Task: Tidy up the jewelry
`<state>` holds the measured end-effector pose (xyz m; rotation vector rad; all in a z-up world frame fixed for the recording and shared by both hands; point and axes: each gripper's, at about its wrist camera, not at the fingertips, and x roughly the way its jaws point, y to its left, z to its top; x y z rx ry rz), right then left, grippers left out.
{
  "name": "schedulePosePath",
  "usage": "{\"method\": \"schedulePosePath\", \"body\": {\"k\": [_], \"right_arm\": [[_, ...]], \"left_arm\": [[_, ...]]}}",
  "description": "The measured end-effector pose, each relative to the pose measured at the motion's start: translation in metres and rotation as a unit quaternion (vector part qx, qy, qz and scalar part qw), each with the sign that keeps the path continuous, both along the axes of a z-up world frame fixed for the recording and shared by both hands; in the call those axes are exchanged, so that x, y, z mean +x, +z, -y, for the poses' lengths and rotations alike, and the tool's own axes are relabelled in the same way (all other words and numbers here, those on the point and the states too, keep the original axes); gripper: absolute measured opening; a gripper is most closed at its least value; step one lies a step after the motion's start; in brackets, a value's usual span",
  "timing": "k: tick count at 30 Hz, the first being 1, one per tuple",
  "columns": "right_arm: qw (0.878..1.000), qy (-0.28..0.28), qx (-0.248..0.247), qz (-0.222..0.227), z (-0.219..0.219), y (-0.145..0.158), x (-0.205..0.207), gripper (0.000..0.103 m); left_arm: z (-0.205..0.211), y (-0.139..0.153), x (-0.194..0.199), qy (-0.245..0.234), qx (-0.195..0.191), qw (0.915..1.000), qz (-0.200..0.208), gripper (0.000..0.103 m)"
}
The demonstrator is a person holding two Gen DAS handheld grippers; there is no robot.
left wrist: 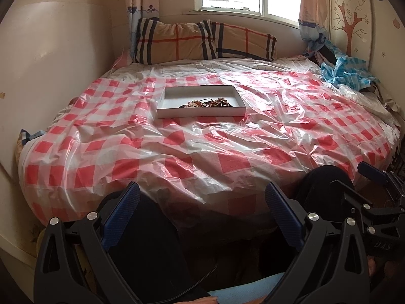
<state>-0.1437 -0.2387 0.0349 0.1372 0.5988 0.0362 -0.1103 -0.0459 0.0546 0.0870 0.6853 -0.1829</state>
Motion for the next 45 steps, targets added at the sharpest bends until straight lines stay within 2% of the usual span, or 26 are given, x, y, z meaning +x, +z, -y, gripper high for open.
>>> {"method": "schedulePosePath", "body": {"k": [45], "right_arm": [[1.000,0.001,-0.001,-0.007,-0.0044,-0.0027,-0.0013,0.095]], "left_arm": [[0.0003,-0.0056,-0.0056,0.003,0.005,1.0000,-0.004,0.095]]}}
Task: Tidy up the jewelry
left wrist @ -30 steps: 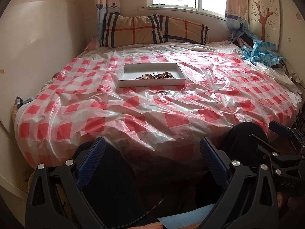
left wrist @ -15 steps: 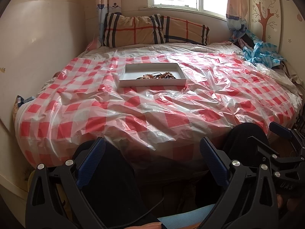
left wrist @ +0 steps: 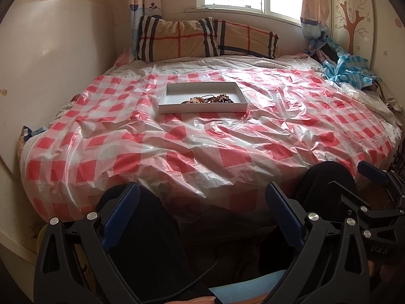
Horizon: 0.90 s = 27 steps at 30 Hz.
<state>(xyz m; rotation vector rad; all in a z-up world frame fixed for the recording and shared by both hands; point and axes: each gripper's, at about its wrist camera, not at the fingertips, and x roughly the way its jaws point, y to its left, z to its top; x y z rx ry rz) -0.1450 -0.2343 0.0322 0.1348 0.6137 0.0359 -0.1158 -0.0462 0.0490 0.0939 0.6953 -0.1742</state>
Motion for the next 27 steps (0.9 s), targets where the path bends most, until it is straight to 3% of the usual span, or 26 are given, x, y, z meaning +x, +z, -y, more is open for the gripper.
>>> {"method": "schedulePosePath", "body": {"k": [27], "right_arm": [[1.000,0.001,-0.005,0.002,-0.0005,-0.0013,-0.0018,0.095]], "left_arm": [[0.0018,-0.0002,-0.0017,0.001,-0.004,1.0000,-0.001,0.095]]}}
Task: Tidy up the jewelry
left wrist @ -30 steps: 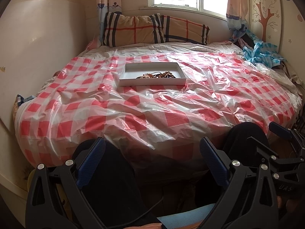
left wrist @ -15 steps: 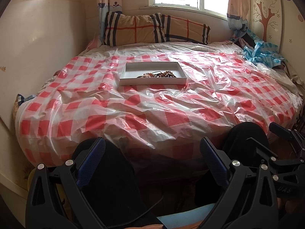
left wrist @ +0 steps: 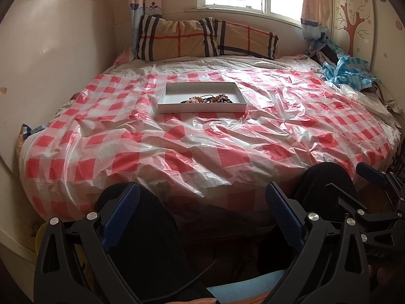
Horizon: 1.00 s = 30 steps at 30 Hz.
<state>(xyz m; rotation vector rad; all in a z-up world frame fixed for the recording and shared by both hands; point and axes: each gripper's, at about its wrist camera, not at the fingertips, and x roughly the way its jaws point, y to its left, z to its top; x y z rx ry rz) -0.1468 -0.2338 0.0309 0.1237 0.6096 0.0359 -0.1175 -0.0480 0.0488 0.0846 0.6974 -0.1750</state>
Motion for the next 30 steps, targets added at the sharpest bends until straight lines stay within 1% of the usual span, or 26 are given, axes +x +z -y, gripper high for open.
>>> {"method": "schedulePosePath", "body": {"k": [18,30], "right_arm": [[1.000,0.000,-0.001,0.000,-0.0022,-0.0001,0.0005,0.095],[1.000,0.002,-0.002,-0.003,0.0003,-0.0009,0.0004,0.095]], "left_arm": [[0.0025,-0.0003,0.0009,0.002,0.001,1.0000,-0.001,0.095],[0.0098,-0.0070,0.0038,-0.002,-0.010,0.9998,-0.016,0.095]]}}
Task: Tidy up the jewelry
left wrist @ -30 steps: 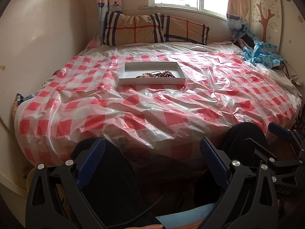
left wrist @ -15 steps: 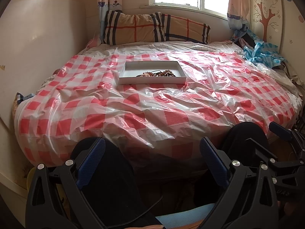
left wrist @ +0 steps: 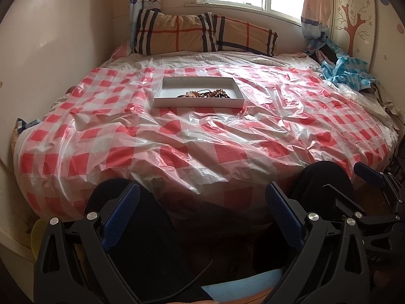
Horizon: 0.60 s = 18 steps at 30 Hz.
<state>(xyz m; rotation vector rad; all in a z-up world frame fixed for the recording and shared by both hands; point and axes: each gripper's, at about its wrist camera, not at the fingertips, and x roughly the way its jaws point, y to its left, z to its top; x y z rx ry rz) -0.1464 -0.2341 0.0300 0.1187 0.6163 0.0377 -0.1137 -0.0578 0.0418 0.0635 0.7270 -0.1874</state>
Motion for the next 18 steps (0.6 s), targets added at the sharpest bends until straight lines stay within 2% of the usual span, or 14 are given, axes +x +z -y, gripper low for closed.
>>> {"method": "schedulePosePath", "body": {"k": [5,18], "right_arm": [[1.000,0.000,0.000,0.000,0.000,0.000,0.000,0.095],[1.000,-0.001,0.000,-0.006,0.010,-0.009,0.007,0.095]], "left_arm": [[0.000,-0.001,0.002,-0.005,-0.005,1.0000,-0.003,0.095],[0.004,-0.007,0.008,-0.006,0.019,0.9997,-0.013,0.095]]}}
